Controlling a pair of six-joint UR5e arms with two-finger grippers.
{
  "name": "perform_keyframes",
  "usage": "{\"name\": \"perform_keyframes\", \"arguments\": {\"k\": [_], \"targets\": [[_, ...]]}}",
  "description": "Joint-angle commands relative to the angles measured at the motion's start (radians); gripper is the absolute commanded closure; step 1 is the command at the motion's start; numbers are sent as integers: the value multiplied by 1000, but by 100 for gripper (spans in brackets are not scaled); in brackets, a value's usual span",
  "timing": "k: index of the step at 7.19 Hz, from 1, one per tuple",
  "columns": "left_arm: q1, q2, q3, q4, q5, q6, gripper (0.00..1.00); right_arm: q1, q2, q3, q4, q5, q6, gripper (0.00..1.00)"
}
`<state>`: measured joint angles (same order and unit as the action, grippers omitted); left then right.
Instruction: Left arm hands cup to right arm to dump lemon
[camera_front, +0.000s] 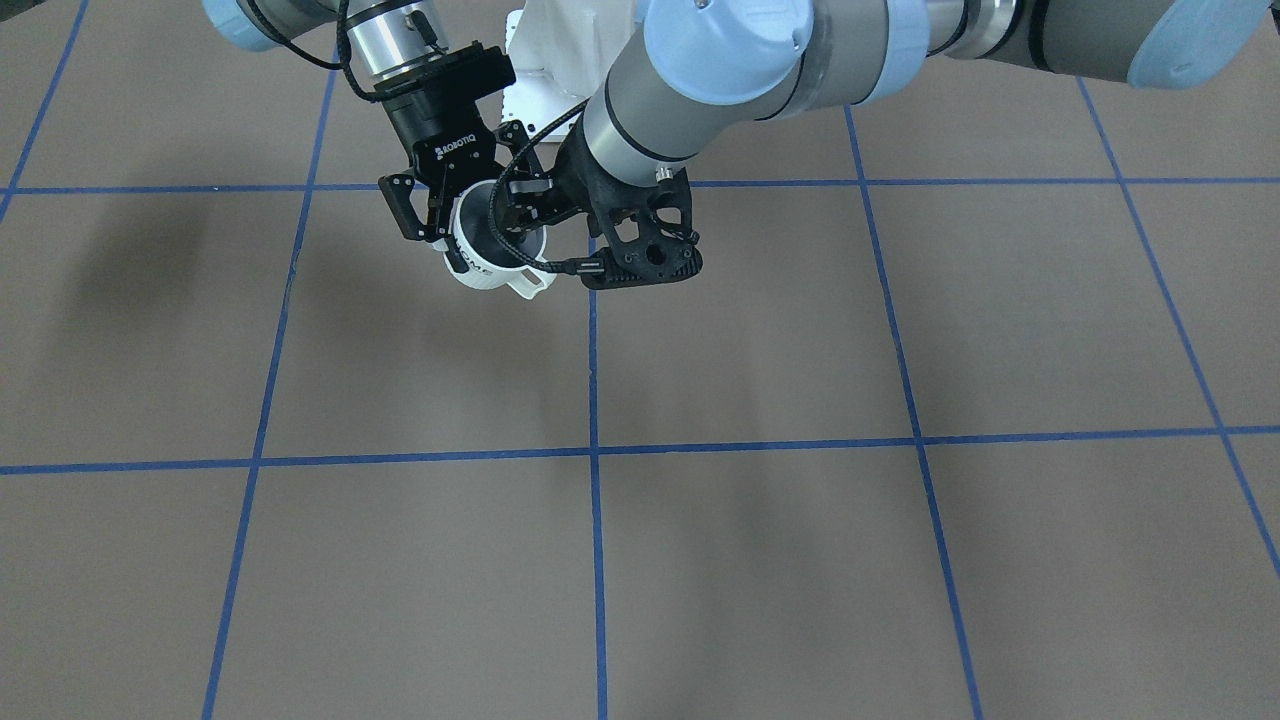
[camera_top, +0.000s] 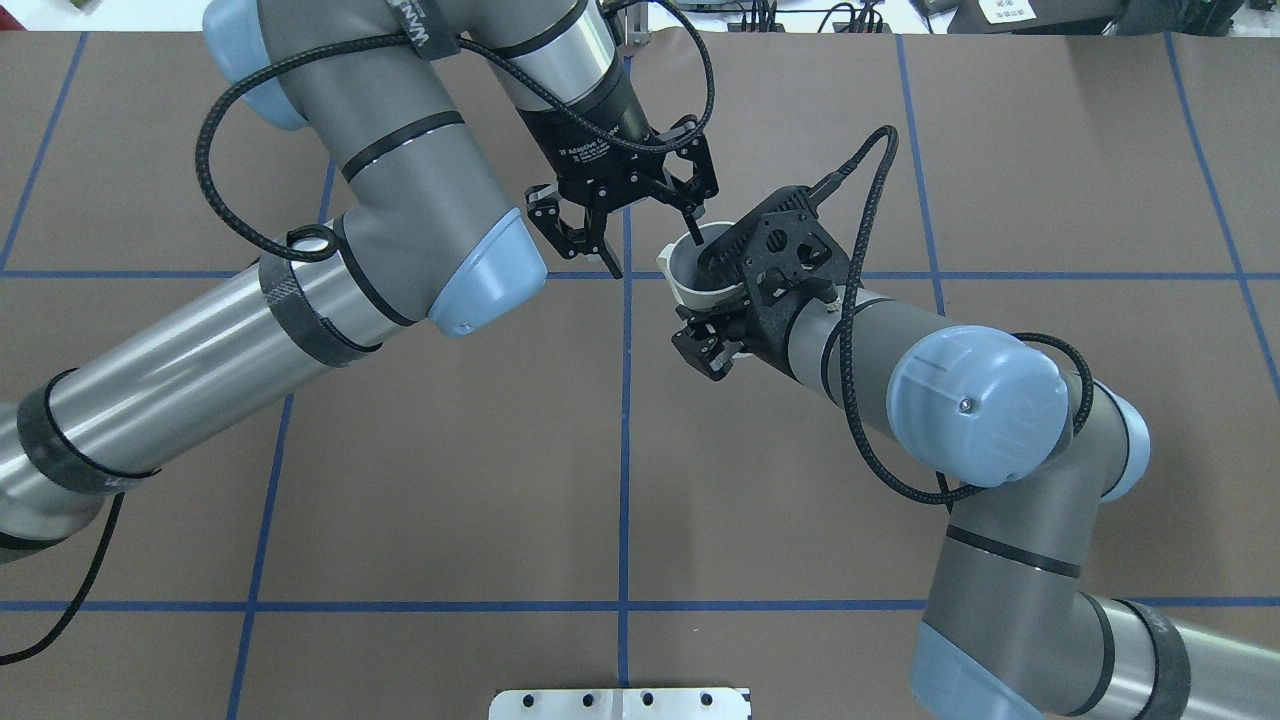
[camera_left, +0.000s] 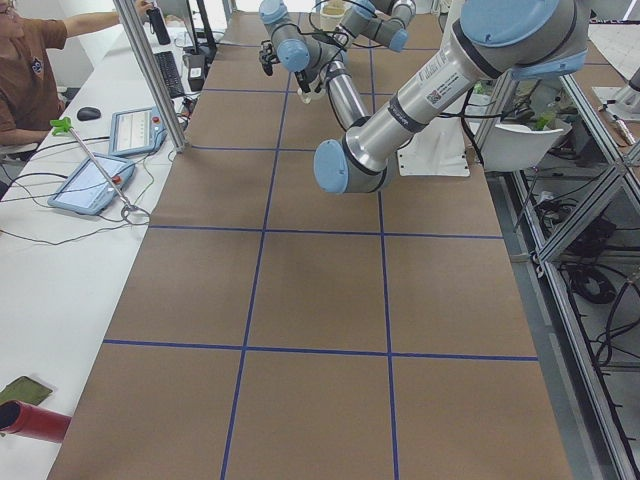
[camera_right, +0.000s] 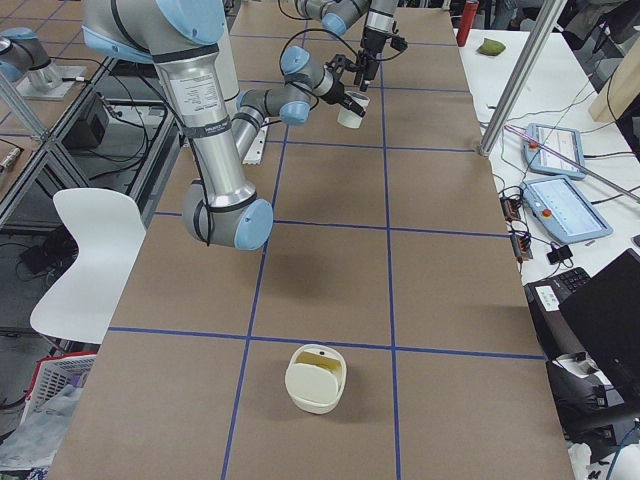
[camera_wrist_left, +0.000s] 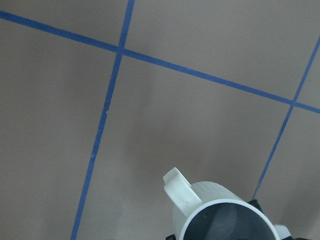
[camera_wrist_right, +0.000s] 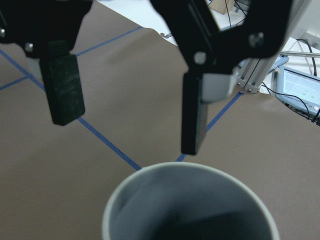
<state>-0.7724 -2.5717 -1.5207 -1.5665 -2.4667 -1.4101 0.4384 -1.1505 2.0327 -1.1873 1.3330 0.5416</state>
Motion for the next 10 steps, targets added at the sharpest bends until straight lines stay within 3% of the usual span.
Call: {"name": "perform_keyframes", "arguments": {"k": [1,5,10], "targets": [[13,-2,22,-32,2,-1,24,-1,0,3,0,0,4,100],[19,-8,27,-38,0,-4,50,-1,0,3,0,2,6,100],[25,-8,27,-38,0,-3,62,-1,0,3,0,2,8,100]]}}
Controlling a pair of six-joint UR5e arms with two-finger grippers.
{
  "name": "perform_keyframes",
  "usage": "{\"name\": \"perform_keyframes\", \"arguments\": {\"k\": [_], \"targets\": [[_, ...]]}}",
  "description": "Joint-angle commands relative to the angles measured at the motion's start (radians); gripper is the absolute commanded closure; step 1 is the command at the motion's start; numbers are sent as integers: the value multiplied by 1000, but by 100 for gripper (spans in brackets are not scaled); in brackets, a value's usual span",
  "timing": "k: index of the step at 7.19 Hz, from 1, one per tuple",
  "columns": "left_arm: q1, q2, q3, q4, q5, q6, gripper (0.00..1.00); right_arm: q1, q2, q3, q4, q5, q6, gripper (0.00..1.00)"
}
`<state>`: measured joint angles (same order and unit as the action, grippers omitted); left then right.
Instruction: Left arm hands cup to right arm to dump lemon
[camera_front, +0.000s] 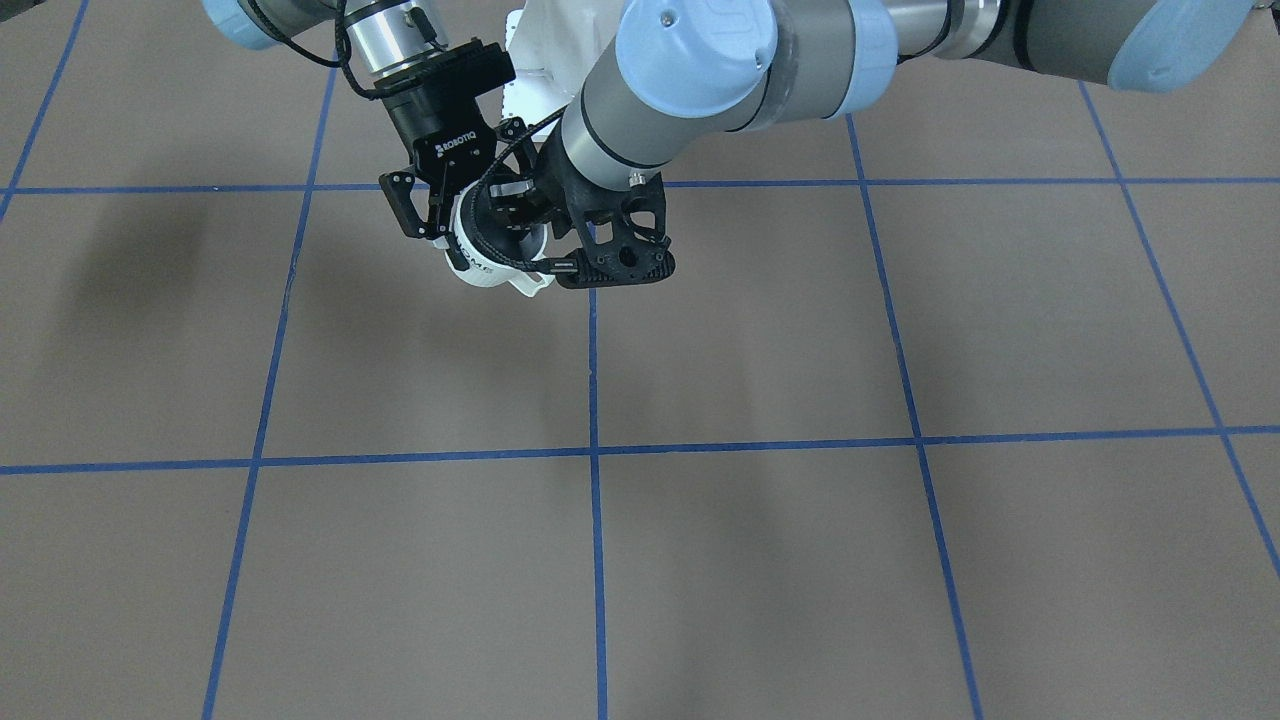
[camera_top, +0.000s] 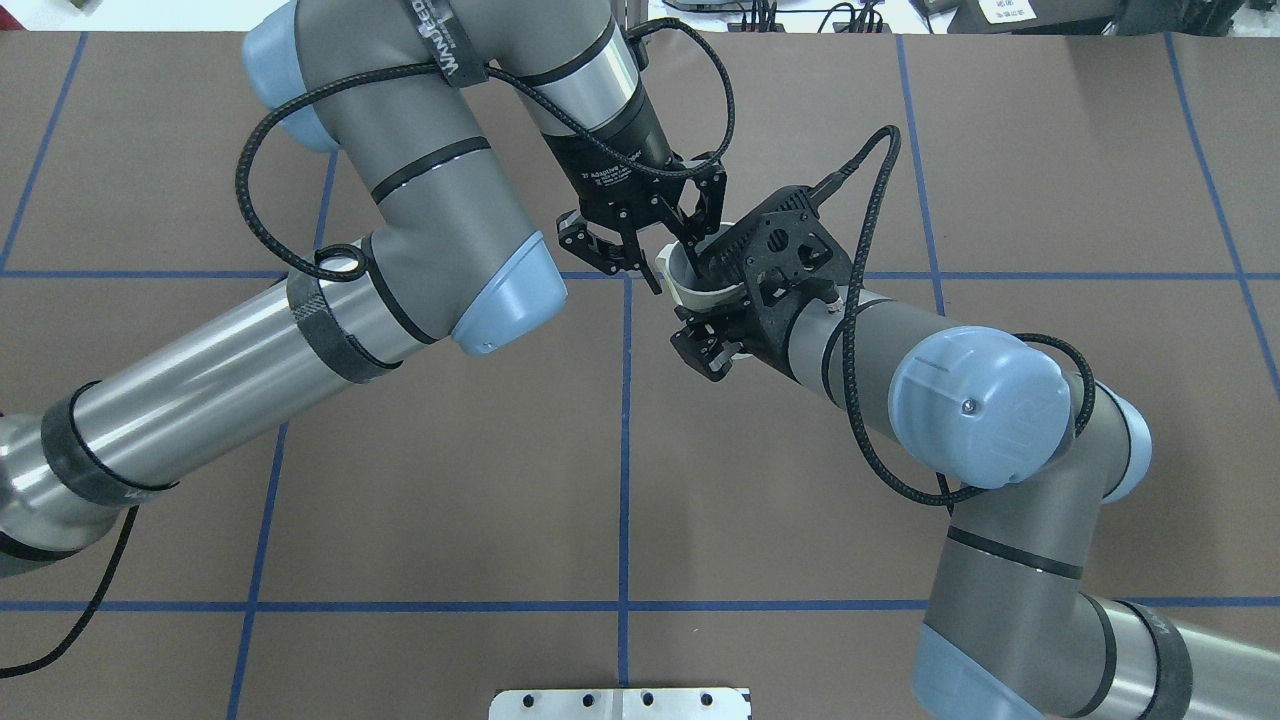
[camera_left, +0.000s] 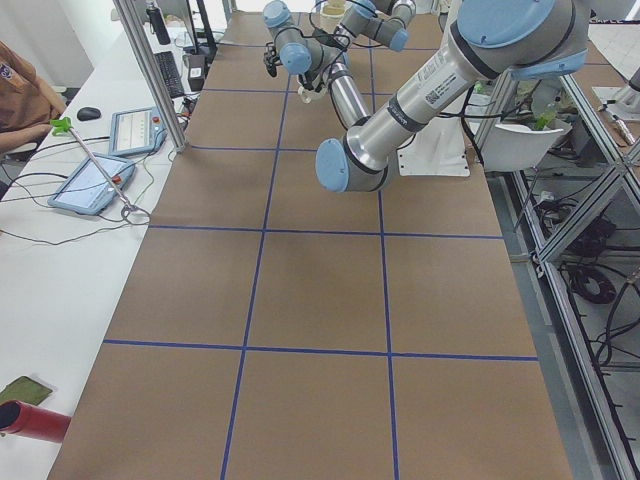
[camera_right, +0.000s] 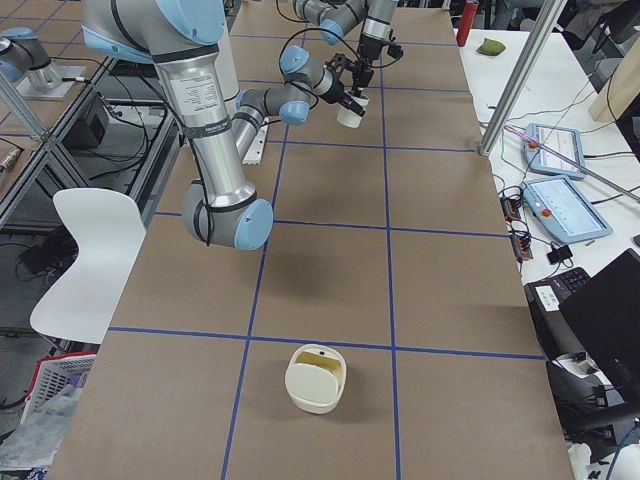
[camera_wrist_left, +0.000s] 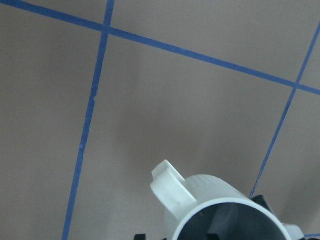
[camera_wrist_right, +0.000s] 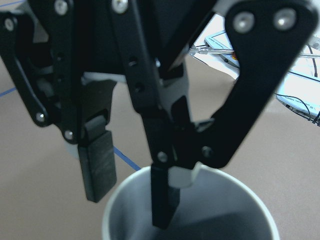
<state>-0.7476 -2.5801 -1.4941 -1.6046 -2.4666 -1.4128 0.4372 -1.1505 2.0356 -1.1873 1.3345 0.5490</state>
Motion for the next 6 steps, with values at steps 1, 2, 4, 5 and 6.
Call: {"name": "perform_keyframes", "arguments": {"k": [1,2,4,5,6], "targets": [[1,0,0,0,0,0,65,-2,0,0,0,0,0,100],[1,0,0,-2,0,0,65,-2,0,0,0,0,0,100],[1,1,3,-2,0,2,66,-2,2,0,0,2,0,100],[1,1,3,0,0,2,66,-2,2,0,2,2,0,100],[1,1,3,-2,0,2,69,0,2,0,2,2,0,100]]}}
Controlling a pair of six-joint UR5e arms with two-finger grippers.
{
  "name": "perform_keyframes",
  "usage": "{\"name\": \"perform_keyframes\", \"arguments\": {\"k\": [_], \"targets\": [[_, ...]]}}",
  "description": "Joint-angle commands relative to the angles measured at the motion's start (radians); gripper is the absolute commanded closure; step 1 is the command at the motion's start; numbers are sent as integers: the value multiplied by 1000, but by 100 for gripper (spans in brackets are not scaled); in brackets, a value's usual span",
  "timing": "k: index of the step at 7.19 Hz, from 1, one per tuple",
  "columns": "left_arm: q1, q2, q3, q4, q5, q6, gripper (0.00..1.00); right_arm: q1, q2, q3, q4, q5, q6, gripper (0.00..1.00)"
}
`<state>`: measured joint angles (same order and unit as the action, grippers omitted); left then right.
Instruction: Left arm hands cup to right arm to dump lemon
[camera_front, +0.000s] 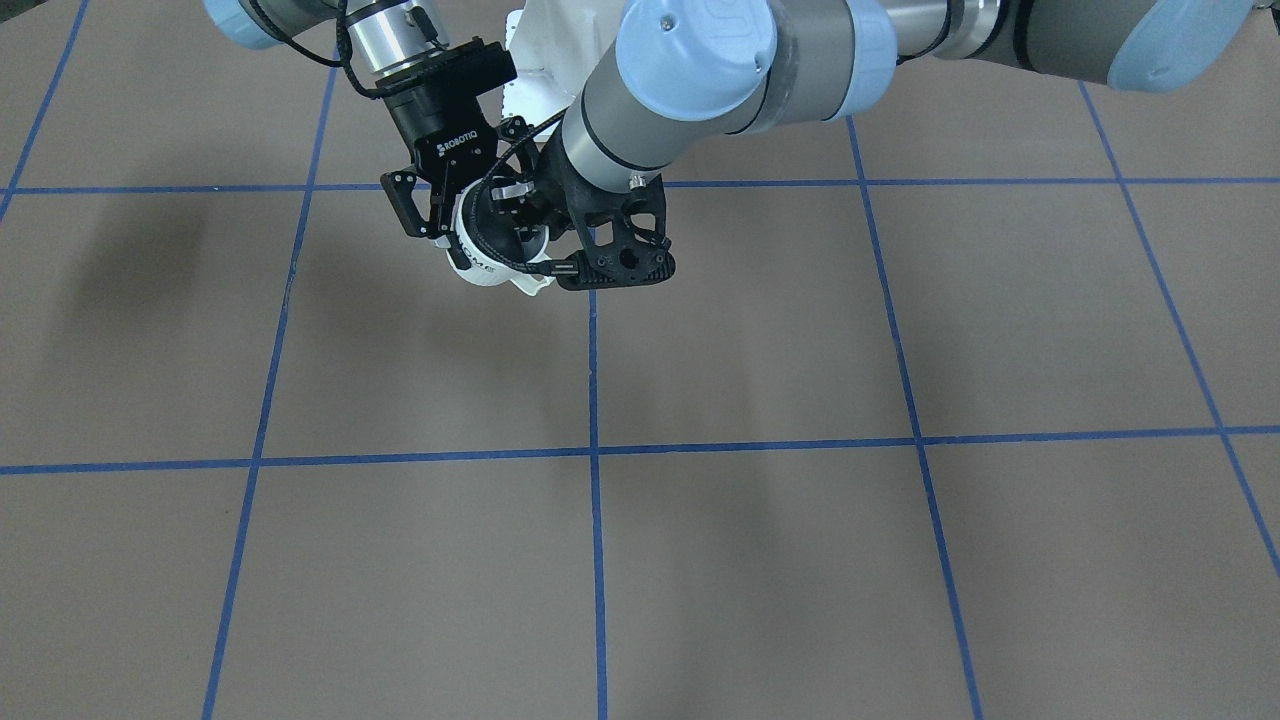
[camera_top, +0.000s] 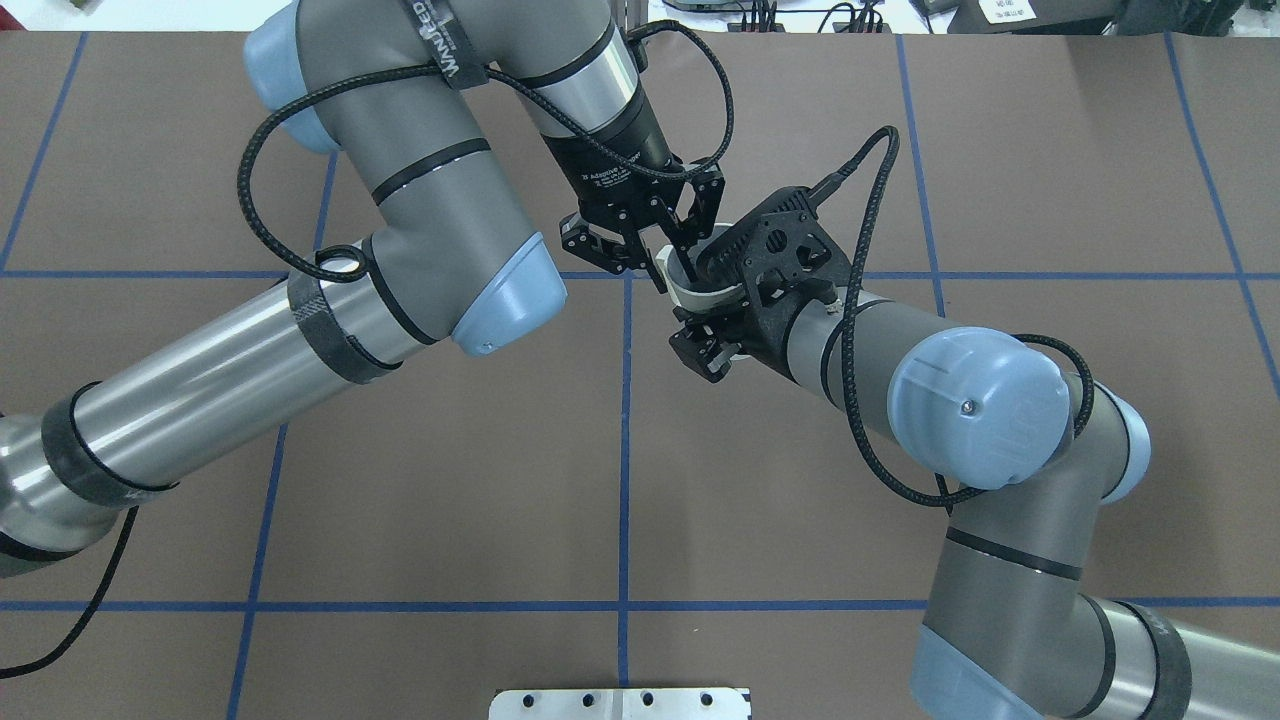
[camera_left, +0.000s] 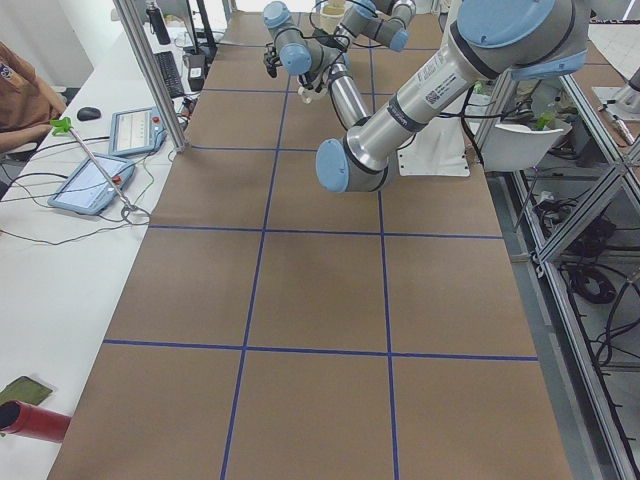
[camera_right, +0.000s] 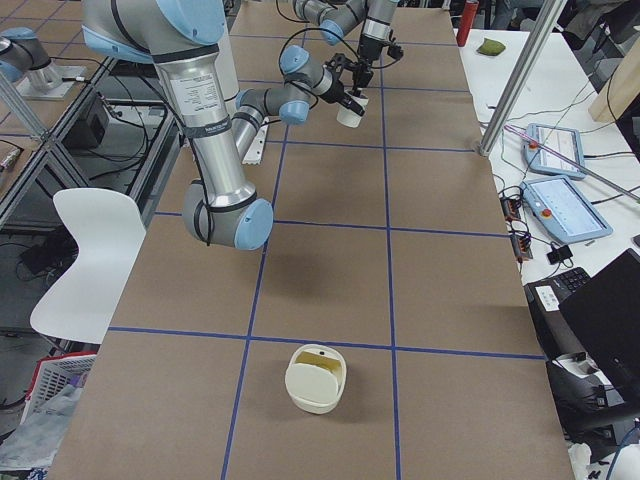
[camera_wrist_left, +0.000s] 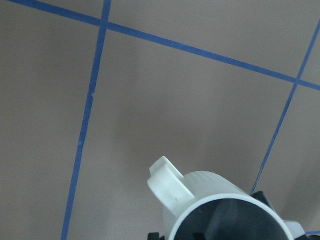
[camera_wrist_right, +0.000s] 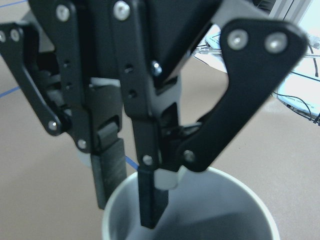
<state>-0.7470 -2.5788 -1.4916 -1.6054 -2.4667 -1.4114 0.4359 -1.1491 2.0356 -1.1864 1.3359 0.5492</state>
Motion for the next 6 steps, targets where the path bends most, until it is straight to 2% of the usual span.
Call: {"name": "perform_keyframes", "arguments": {"k": [1,3,4,5,6], "targets": [[0,2,1,-1,0,2,72,1,2,0,1,0,0,100],[0,2,1,-1,0,3,79,1,5,0,-1,0,0,100],[0,2,-1,1,0,2,88,1,6,0,-1,2,0,100],[-2,2,-3,1,0,2,100,1,6,-2,-1,0,1,43],[-2,2,-4,1,0,2,100,1,6,-2,1,0,2,0]]}}
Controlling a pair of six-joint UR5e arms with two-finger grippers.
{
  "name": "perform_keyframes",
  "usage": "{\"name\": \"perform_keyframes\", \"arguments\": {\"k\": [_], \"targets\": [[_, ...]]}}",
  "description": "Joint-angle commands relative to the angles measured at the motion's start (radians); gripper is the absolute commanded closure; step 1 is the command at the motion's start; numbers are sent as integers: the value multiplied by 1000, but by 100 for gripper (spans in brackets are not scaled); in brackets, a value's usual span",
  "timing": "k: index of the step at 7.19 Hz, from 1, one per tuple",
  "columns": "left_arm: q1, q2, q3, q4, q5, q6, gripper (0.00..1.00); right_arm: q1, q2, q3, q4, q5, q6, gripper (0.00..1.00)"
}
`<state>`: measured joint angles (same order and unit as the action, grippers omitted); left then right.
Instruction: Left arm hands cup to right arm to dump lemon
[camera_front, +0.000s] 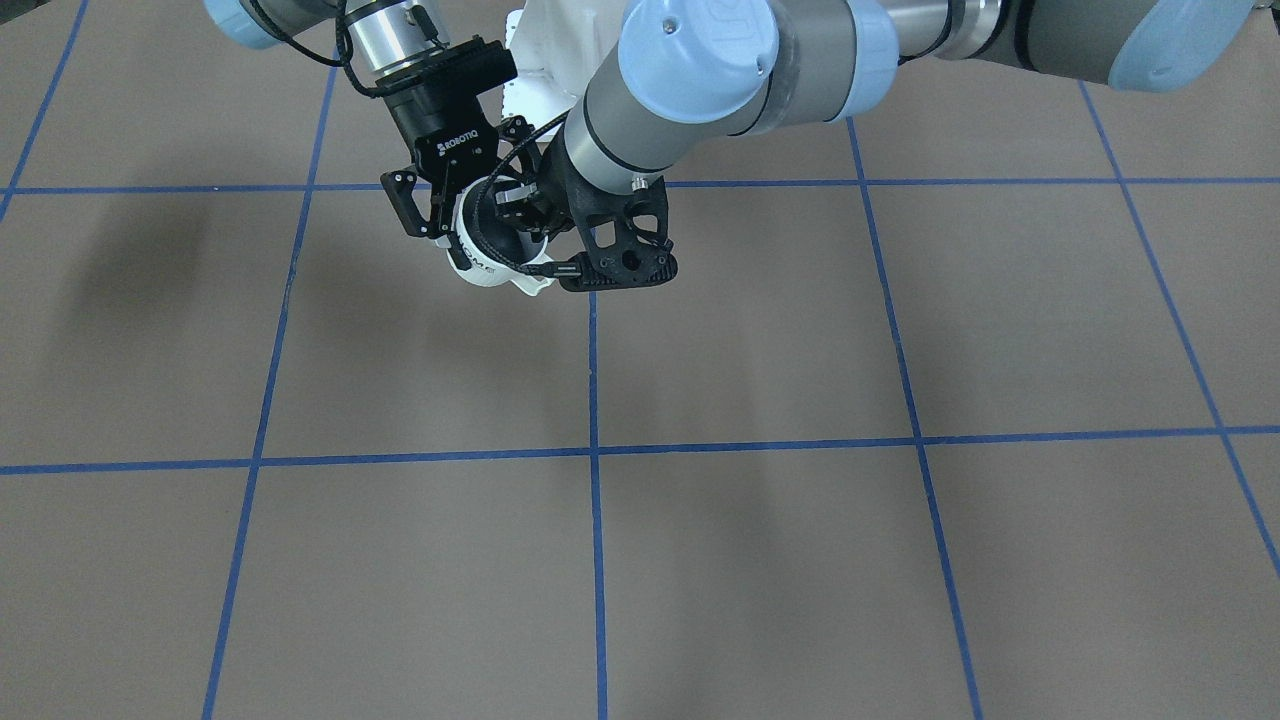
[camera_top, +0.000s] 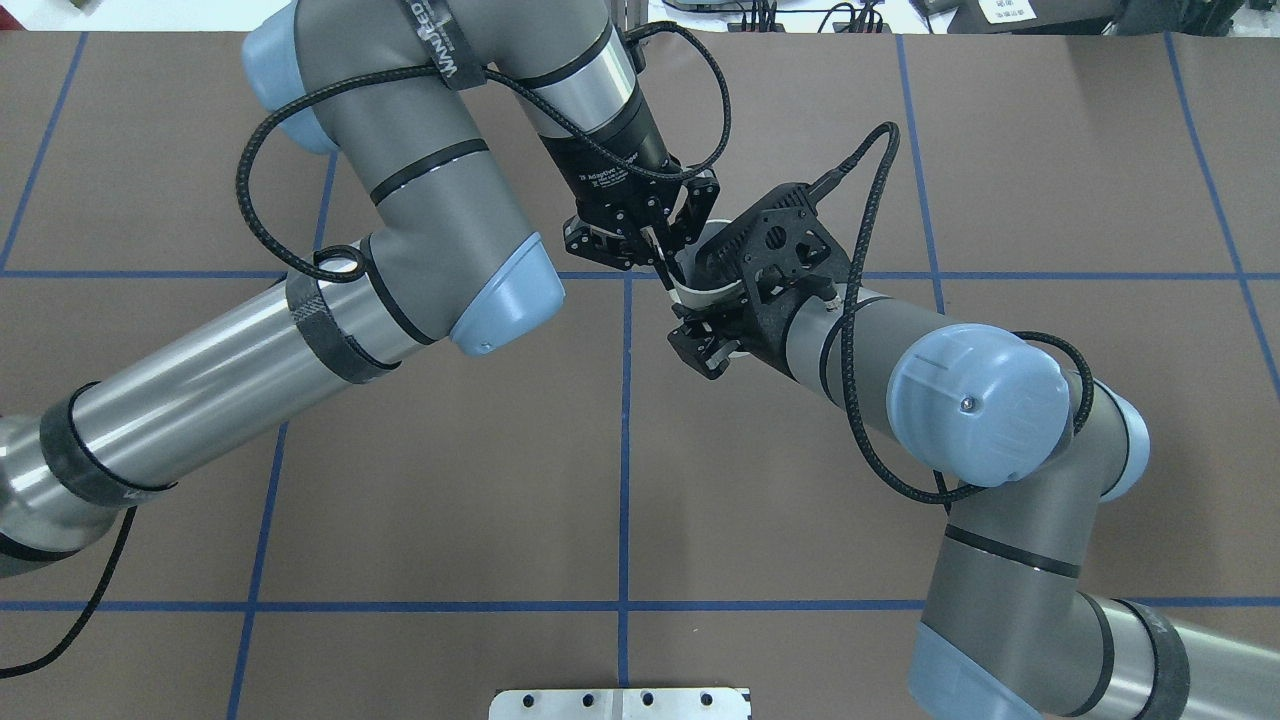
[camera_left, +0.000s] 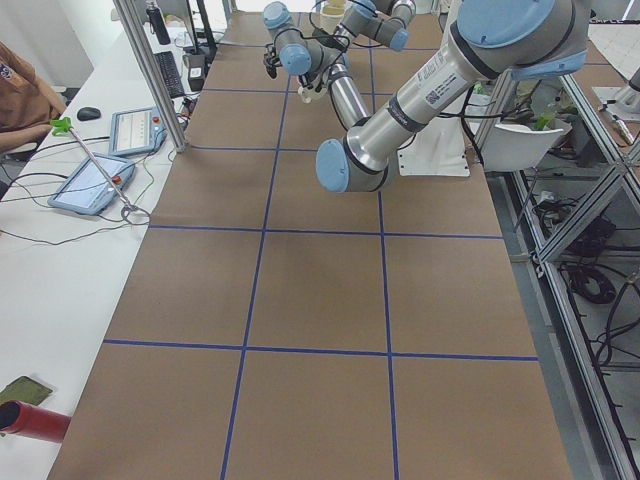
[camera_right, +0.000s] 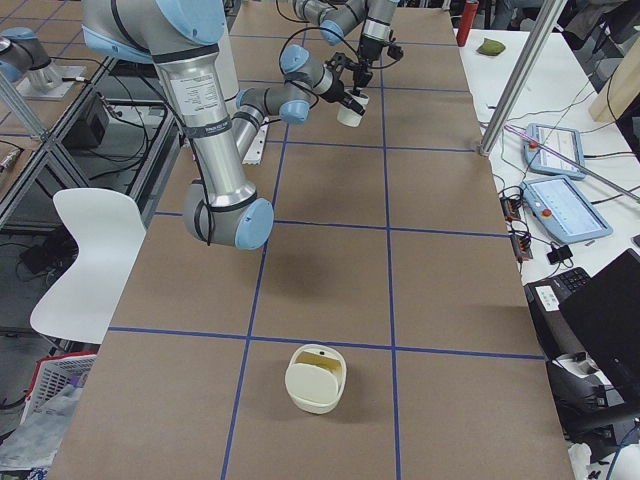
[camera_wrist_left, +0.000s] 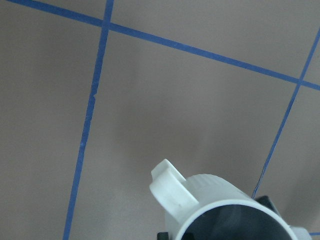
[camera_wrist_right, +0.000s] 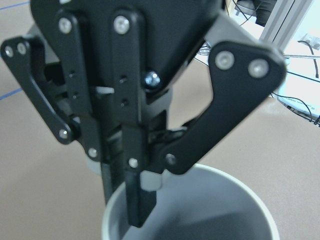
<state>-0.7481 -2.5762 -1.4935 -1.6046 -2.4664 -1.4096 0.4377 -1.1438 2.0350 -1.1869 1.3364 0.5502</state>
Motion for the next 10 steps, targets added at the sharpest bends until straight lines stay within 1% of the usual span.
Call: {"name": "perform_keyframes", "arguments": {"k": [1,10], "targets": [[-1,-1,-1,0,0,0,100,-1,1,-1,3,1,2,0],[-17,4,7,0,1,17,100,4,-1,-1,6,17,2,0]]}}
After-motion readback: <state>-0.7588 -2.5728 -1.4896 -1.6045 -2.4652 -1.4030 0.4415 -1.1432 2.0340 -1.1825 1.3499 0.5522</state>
